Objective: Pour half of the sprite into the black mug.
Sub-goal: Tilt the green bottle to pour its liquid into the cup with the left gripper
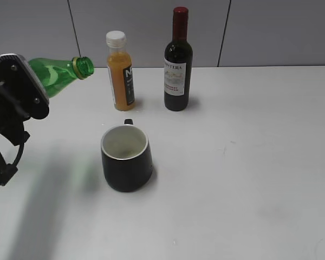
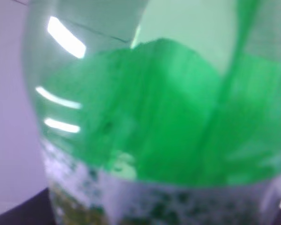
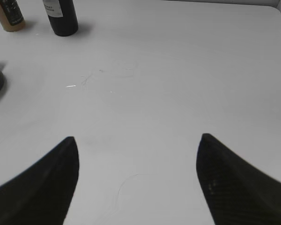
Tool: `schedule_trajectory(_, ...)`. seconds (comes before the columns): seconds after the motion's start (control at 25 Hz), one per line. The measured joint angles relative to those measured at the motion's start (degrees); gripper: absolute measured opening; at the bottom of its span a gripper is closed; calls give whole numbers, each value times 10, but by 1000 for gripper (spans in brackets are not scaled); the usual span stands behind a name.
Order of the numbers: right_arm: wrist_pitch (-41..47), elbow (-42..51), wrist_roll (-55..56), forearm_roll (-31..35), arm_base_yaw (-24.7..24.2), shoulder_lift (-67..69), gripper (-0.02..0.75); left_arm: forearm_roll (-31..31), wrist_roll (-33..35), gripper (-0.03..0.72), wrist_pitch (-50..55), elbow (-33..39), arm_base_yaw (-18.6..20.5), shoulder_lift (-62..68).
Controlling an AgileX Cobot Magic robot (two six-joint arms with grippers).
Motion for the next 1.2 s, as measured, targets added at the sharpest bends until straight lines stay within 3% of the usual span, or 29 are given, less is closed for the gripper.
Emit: schedule_trajectory(1.2, 0, 0, 0, 0, 0, 0, 589, 10, 148, 452, -99, -1, 0, 45)
